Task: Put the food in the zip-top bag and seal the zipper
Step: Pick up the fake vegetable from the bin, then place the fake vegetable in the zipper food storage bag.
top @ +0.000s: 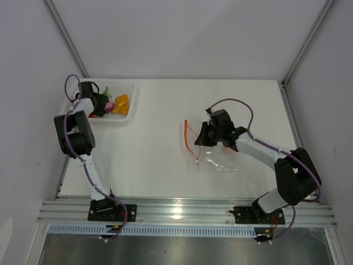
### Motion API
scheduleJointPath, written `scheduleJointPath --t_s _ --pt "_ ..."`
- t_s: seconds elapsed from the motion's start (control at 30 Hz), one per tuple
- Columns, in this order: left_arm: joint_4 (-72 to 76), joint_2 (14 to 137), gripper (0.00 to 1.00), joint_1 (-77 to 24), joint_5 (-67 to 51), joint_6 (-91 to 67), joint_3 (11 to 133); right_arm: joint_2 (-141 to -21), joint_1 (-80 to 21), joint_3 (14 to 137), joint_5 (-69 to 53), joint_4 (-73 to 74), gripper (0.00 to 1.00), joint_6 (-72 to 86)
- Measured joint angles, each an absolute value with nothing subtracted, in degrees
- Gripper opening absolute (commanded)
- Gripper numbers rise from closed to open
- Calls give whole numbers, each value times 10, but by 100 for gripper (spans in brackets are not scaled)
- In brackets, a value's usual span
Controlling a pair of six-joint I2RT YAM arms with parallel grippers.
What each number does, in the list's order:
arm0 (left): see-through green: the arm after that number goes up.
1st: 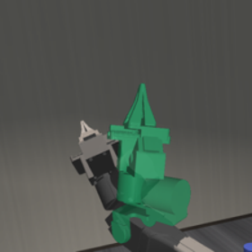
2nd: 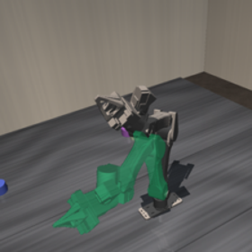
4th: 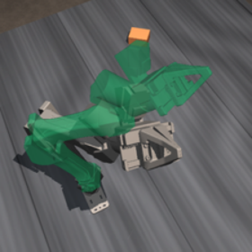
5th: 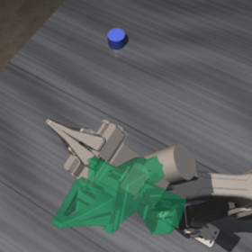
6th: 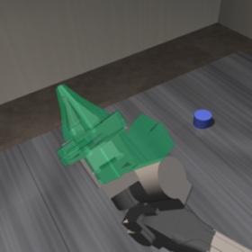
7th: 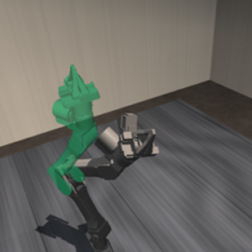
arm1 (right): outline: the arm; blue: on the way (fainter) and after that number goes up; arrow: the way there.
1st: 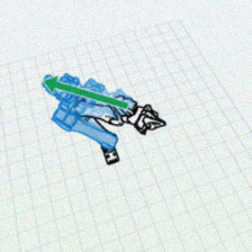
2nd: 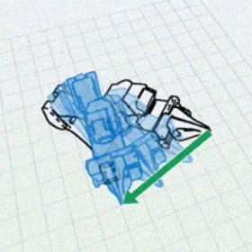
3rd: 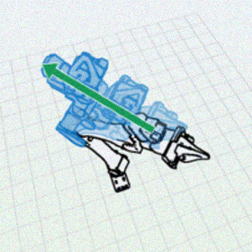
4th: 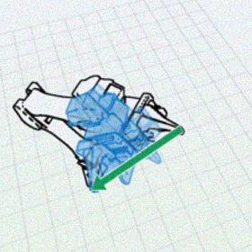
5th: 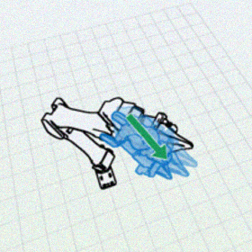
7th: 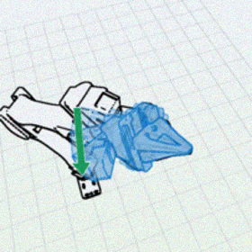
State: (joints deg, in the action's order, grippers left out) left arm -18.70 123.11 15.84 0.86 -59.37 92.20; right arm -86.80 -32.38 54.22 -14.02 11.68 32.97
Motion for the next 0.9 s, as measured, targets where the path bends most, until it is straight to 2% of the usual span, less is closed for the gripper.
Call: scheduleJointPath --t_s 0.2,0.57,0.73,0.9 --pt "-133 1150 19 154 -19 -599 820 -868 -324 542 -140 124 0 332" --pt "-93 925 17 113 -43 -602 712 -868 -325 576 -131 172 0 340" --pt "-52 785 16 25 -63 -622 582 -863 -327 591 -121 197 0 347" --pt "-15 703 17 -95 -117 -624 491 -850 -342 615 -107 227 0 356"
